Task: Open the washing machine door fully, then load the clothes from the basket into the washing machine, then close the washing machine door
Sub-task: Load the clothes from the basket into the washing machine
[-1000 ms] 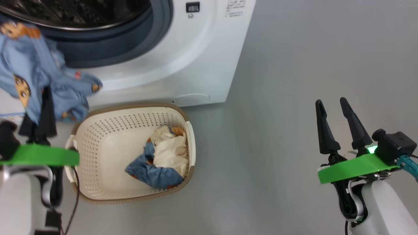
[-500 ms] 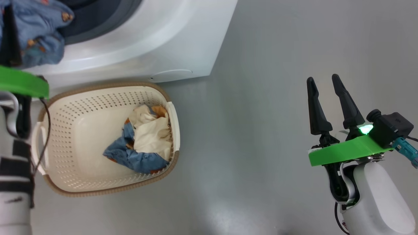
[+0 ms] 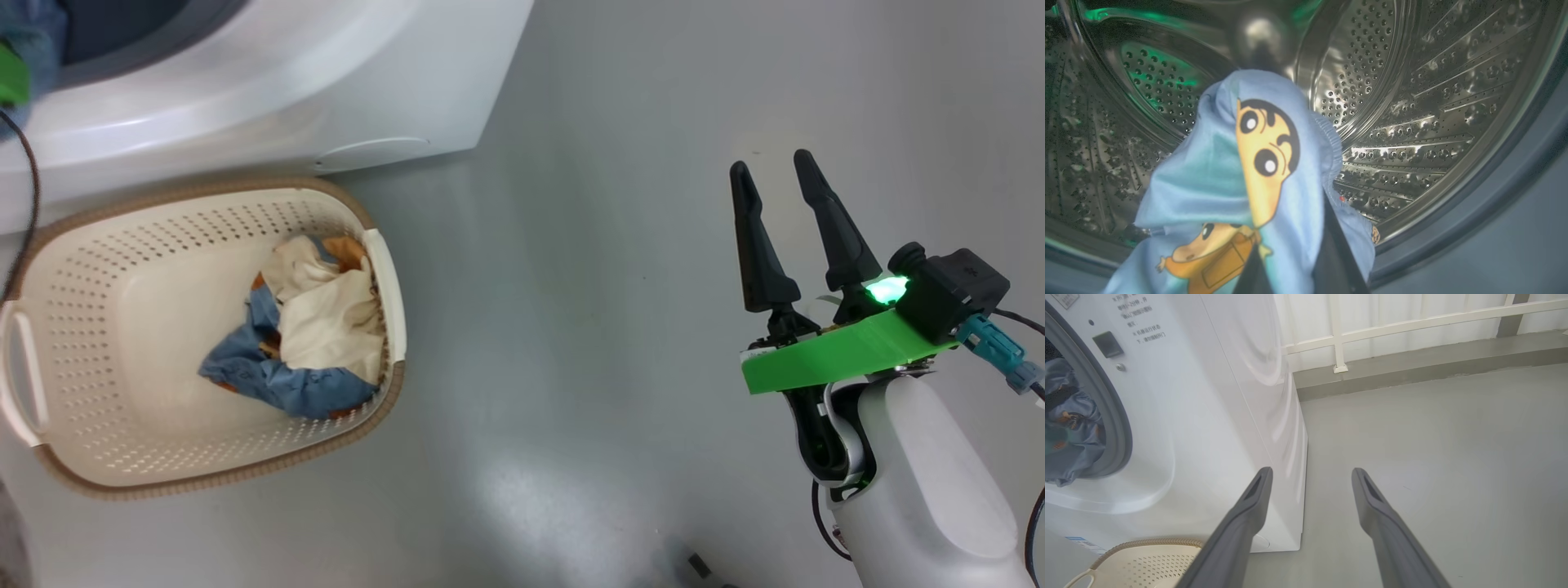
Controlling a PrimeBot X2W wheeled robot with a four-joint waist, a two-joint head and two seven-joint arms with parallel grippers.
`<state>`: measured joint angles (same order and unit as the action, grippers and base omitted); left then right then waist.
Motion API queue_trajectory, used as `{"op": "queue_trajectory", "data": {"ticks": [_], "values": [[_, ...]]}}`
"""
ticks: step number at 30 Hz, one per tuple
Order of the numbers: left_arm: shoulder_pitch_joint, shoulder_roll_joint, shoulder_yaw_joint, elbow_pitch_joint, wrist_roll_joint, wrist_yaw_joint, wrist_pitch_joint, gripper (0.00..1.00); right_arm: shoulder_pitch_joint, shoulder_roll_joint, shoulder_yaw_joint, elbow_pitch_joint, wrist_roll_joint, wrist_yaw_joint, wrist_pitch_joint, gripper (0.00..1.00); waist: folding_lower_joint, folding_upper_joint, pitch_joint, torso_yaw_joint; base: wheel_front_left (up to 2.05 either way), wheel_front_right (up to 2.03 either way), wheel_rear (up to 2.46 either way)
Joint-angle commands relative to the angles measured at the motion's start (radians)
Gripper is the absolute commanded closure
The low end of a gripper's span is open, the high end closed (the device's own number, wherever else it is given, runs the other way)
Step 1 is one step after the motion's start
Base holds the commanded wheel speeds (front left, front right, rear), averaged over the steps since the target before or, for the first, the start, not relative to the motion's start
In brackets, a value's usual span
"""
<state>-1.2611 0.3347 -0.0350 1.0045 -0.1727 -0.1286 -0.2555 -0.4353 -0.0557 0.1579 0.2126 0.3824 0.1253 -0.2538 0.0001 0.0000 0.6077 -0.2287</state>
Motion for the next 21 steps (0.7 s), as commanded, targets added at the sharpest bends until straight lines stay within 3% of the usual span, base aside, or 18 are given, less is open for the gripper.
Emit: {"op": "queue_trajectory", "data": {"ticks": [1, 6, 16, 17, 18, 21], "values": [[-0.033, 0.055, 0.003, -0.015, 0.016, -0.001, -0.006, 1.0, 0.0, 0.005, 0.022, -0.025, 0.014, 0.005, -0.008, 0.0, -0.0001, 0.0, 0.019, -0.019, 0.0, 0.0, 0.0], [-0.101, 0.069, -0.013, -0.038, 0.031, -0.001, -0.006, 1.0, -0.003, 0.005, 0.031, -0.028, 0.032, 0.005, -0.008, 0.0, -0.0001, 0.0, 0.041, -0.036, 0.0, 0.0, 0.0], [-0.084, 0.086, 0.036, -0.267, 0.039, 0.001, -0.006, 1.0, -0.017, 0.005, 0.033, -0.04, 0.047, 0.005, -0.008, 0.0, -0.0001, 0.0, 0.073, -0.056, 0.0, 0.0, 0.0], [-0.071, 0.086, 0.03, -0.265, 0.047, 0.001, -0.006, 0.71, -0.017, 0.005, 0.032, -0.04, 0.048, 0.005, -0.008, 0.0, -0.0001, 0.0, 0.074, -0.056, 0.0, 0.0, 0.0], [-0.062, 0.088, 0.023, -0.265, 0.056, 0.001, -0.006, 0.0, -0.017, 0.005, 0.031, -0.04, 0.048, 0.005, -0.008, 0.0, -0.0001, 0.0, 0.074, -0.055, 0.0, 0.0, 0.0], [-0.035, 0.086, 0.04, -0.255, 0.057, 0.002, -0.006, 0.0, -0.02, 0.005, 0.033, -0.037, 0.05, 0.005, -0.008, 0.0, -0.0001, 0.0, 0.075, -0.054, 0.0, 0.0, 0.0]]}}
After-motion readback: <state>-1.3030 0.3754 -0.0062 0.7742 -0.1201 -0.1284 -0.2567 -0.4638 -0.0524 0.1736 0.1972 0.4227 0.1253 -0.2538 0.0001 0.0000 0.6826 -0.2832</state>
